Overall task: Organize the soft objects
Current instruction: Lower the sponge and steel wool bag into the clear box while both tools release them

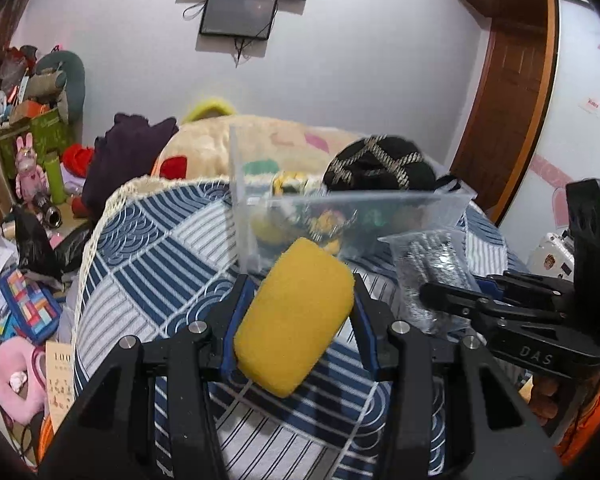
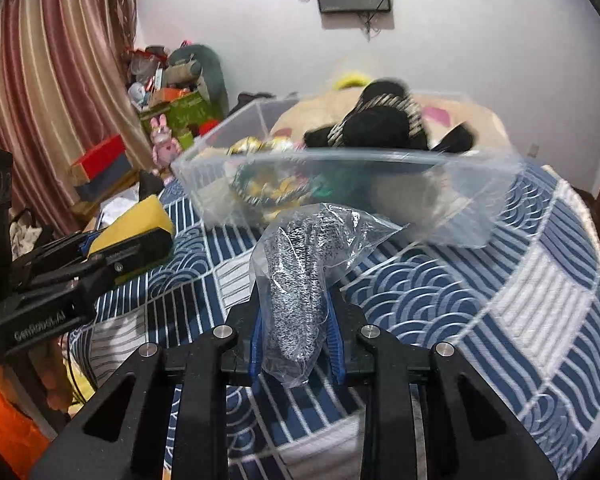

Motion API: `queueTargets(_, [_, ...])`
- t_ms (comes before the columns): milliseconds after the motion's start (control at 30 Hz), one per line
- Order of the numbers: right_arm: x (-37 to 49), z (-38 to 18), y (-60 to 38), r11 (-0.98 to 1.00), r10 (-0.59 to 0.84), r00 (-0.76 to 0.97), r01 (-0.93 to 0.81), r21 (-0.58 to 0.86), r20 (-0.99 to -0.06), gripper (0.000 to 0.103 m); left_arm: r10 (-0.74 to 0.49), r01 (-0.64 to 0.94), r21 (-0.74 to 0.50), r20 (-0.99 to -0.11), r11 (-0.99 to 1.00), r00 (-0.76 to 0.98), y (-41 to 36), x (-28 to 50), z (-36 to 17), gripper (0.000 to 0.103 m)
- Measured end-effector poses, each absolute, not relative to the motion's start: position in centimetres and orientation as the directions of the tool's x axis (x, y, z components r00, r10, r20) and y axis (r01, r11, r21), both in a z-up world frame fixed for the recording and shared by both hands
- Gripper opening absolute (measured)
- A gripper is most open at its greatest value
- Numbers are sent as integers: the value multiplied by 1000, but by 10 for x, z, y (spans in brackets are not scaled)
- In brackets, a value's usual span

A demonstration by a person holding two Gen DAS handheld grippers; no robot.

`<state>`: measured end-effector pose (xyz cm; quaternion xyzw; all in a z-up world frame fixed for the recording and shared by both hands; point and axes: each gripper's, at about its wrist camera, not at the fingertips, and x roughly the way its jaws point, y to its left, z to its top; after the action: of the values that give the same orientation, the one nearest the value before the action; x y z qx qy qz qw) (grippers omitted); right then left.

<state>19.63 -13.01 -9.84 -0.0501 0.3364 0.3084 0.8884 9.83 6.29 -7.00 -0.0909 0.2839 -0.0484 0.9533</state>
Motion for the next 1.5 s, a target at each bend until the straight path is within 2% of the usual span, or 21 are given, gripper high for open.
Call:
queueTargets(433, [206,-35,-168,868,466,751,-491,76,-469,24,-147,64,-196,-444,979,884,57,120,-18,47])
queueTargets(633, [221,-19,-169,891,425,792,-452,47,-439,24,-127,48,-185,-438,981,890,58,143,-7,47])
queueTargets(833, [244,-19,-165,902,396,794,-431,32,-461,24,-132,33,-208,-483,978,866,60,173,-16,47])
queueTargets(1000, [266,-33,-151,904,370,774,-427,8,-515,24,-143,36,-210,-520,977,842,56,193,-28,47])
queueTargets(1333, [284,-53,-135,893,378,720,-450,23,-582,24,-136,44,-171,-572,984,809,46,226,-50,47])
queueTargets(1467, [286,-60,-131,890,369,708,-456,9,-602,24,-127,33,-167,-590,985,797,48,229,-56,54])
queueTargets(1500, [286,-61,-131,889,369,706,-457,9,-604,24,-122,32,-161,-589,986,799,48,228,-56,59])
